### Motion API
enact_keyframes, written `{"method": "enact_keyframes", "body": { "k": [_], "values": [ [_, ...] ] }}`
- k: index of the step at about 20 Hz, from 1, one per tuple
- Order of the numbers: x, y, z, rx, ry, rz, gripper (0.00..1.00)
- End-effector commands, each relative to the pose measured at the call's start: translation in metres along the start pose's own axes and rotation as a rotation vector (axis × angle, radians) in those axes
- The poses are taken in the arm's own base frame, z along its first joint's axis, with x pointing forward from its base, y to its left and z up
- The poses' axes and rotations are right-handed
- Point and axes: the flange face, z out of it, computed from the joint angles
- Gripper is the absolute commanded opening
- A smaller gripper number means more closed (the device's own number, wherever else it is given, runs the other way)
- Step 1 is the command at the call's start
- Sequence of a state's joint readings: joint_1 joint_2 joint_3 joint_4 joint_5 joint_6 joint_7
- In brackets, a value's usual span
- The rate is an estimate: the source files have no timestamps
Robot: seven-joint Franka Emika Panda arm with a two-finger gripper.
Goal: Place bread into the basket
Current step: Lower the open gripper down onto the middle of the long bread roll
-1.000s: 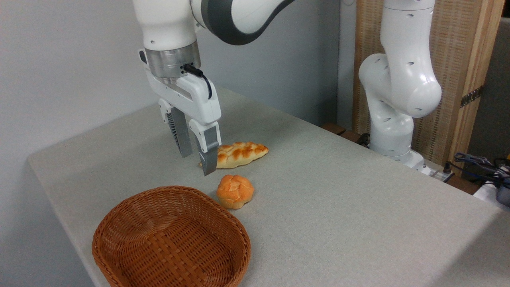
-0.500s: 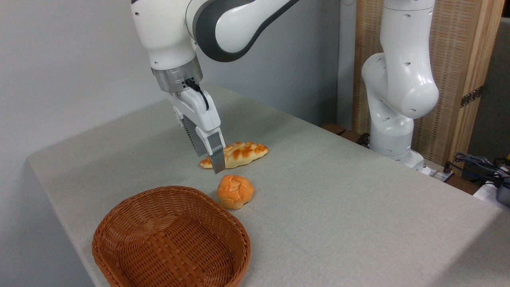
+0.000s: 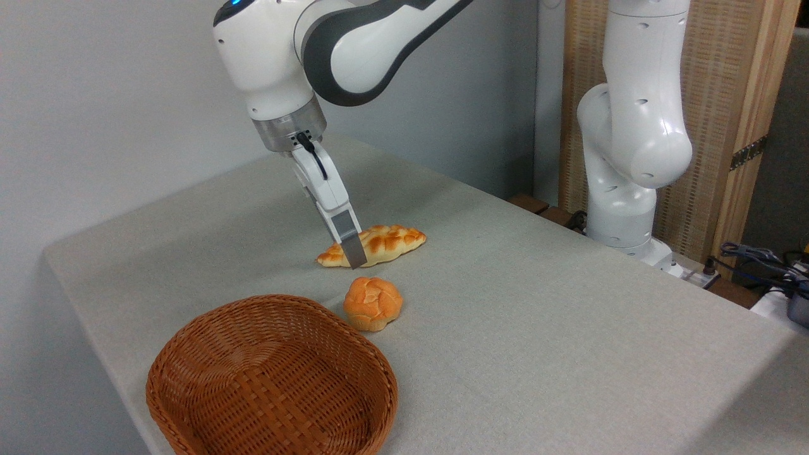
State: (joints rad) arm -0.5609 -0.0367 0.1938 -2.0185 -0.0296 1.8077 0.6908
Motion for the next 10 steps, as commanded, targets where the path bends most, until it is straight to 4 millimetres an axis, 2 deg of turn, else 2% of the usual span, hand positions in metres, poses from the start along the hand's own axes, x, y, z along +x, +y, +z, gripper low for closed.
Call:
{"method": "enact_keyframes", "body": {
  "k": [1,4,10],
  "values": [
    [0.007,0.026,0.003,-0.011,-0.017,0.065,1.0],
    [0.013,0.036,0.006,-0.013,-0.026,0.087,1.0],
    [0.028,0.051,0.029,-0.03,-0.073,0.126,1.0]
  ]
}}
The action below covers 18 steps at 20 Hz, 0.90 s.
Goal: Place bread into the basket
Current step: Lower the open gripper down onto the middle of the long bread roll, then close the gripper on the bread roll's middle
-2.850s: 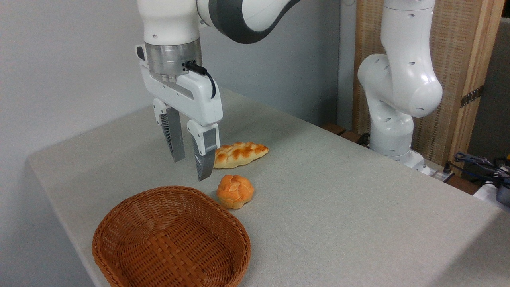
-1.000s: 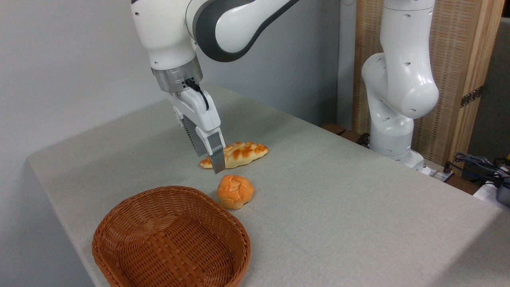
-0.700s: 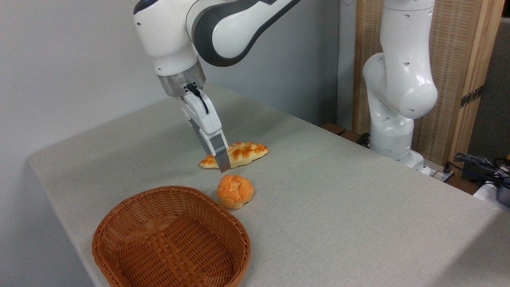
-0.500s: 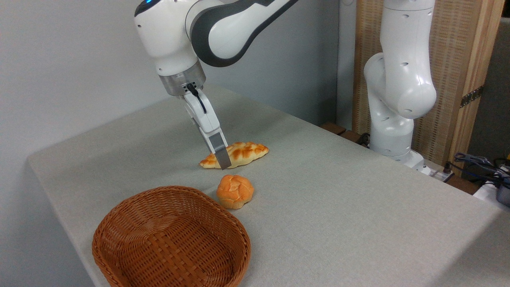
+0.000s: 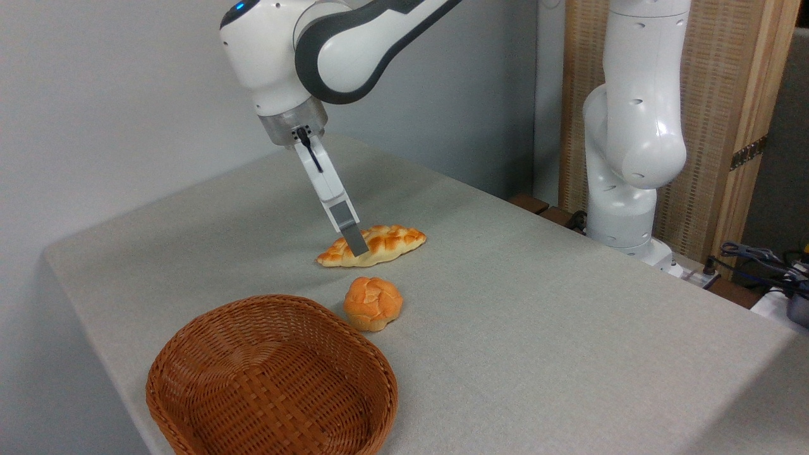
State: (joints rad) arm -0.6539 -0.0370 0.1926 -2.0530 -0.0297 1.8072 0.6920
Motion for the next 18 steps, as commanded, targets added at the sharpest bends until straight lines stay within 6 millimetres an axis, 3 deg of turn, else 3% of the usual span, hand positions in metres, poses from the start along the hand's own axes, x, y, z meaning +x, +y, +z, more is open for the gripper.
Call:
{"method": "enact_keyframes", "body": {
  "k": [1,10,18],
  "values": [
    [0.005,0.009,0.013,-0.023,-0.035,0.035,1.0],
    [0.018,0.014,0.034,-0.038,-0.078,0.056,1.0],
    [0.023,0.018,0.038,-0.041,-0.086,0.065,0.98]
  ]
}}
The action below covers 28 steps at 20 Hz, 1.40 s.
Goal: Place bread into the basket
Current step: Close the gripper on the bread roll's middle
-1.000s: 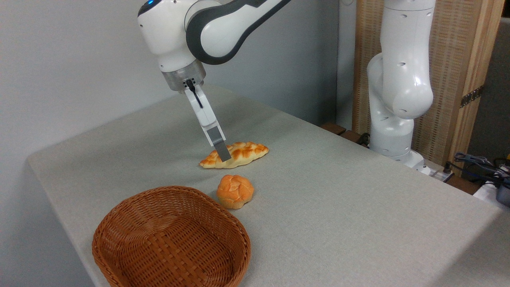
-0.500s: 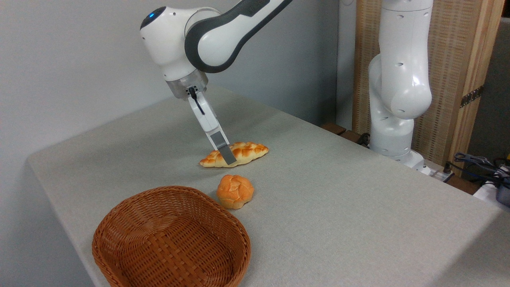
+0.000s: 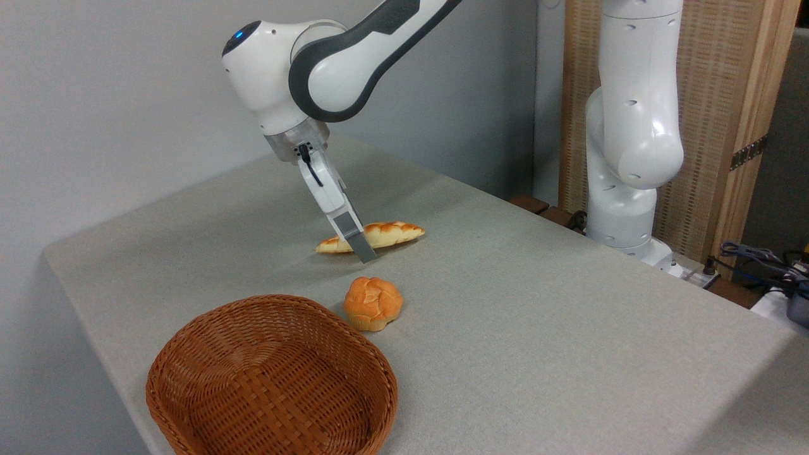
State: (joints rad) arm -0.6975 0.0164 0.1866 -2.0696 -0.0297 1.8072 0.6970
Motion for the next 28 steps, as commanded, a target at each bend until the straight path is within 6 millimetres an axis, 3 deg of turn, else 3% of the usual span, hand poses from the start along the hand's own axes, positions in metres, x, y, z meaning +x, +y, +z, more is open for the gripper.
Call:
{"method": "enact_keyframes", "body": {
  "k": [1,3,5,21,25,28],
  "values": [
    [0.001,0.003,0.004,-0.012,-0.019,0.017,0.94],
    [0.005,0.008,0.004,-0.009,-0.021,0.03,0.51],
    [0.006,0.009,0.004,-0.009,-0.022,0.033,0.35],
    [0.006,0.009,0.003,-0.008,-0.018,0.03,0.37],
    [0.006,0.011,-0.009,0.006,0.002,0.026,0.37],
    [0.002,0.009,-0.028,0.025,0.035,0.02,0.37]
  ]
}}
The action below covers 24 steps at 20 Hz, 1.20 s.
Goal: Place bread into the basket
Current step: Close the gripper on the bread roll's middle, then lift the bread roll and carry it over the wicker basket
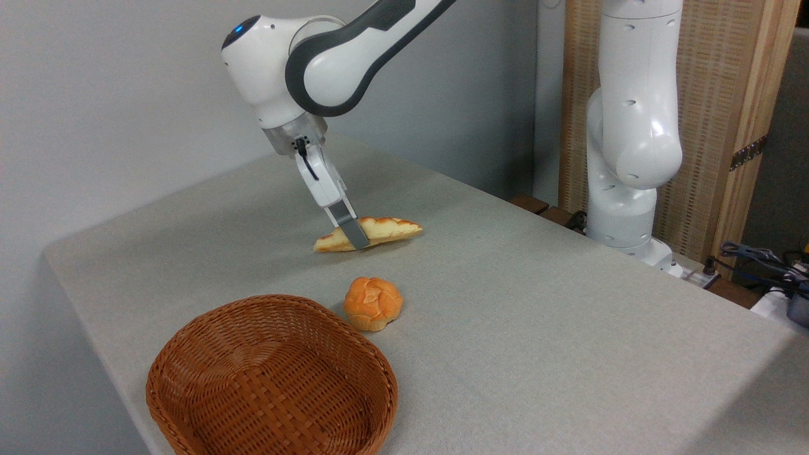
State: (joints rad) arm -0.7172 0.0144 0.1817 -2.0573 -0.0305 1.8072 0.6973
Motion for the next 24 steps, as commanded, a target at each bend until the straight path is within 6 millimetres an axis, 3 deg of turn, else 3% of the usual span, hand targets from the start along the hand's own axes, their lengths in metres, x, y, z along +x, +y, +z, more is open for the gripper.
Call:
{"method": "enact_keyframes", "body": {
  "k": [1,4,7,13,17,21,22,23,24],
  "values": [
    [-0.01,-0.002,-0.032,0.02,0.042,-0.009,0.37],
    [-0.012,-0.009,-0.055,0.028,0.096,-0.029,0.37],
    [-0.029,-0.031,-0.074,0.043,0.136,-0.08,0.37],
    [-0.09,-0.099,-0.124,0.112,0.303,-0.245,0.37],
    [-0.115,-0.136,-0.136,0.233,0.411,-0.328,0.37],
    [-0.123,-0.163,-0.134,0.306,0.474,-0.385,0.38],
    [-0.123,-0.169,-0.132,0.319,0.491,-0.397,0.42],
    [-0.121,-0.173,-0.131,0.333,0.498,-0.407,0.55],
    [-0.122,-0.177,-0.129,0.348,0.502,-0.416,0.83]
  ]
}}
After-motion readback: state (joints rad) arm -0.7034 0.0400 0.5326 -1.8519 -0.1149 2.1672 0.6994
